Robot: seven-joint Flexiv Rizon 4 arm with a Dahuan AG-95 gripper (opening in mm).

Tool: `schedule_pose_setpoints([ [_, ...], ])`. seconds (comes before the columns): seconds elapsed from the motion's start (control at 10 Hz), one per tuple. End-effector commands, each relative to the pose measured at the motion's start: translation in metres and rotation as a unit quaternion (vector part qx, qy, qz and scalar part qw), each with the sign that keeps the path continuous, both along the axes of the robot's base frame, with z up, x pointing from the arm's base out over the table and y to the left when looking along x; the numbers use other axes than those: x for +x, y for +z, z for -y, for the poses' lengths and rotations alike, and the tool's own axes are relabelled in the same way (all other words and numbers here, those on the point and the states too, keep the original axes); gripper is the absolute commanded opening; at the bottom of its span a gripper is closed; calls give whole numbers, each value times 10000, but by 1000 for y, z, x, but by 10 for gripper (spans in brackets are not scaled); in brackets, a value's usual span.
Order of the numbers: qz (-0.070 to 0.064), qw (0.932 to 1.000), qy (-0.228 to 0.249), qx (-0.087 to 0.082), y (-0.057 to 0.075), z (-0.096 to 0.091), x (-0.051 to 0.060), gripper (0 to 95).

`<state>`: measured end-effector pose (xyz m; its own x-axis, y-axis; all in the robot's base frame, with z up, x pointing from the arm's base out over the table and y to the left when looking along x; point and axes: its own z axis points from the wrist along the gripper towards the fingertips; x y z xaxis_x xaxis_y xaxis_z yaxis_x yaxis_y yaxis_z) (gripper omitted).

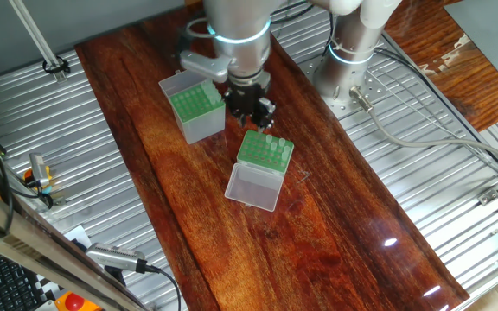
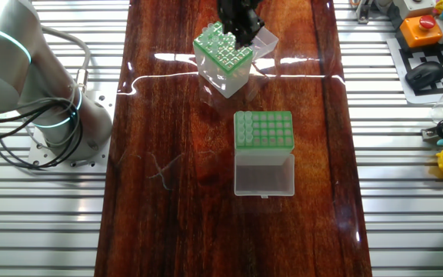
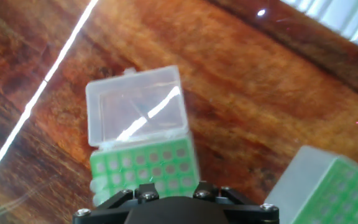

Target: Transfer all large pipette tips from one holder to another

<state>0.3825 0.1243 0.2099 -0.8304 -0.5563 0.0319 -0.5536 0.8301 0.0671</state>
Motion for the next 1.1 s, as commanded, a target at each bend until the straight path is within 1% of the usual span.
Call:
schedule_pose_setpoints([
  [0.1,-42,9997,194,172,-1,-2,6,380],
  [0.2,-42,9996,220,198,-1,-2,6,380],
  [0.3,-40,9994,287,182,-16,-11,-3,380],
  [0.4,-28,9996,269,113,-24,-14,-10,380],
  [0.5,-13,9996,244,112,-33,-14,-17,380],
  [1.1,26,9998,161,100,-47,-9,-41,380],
])
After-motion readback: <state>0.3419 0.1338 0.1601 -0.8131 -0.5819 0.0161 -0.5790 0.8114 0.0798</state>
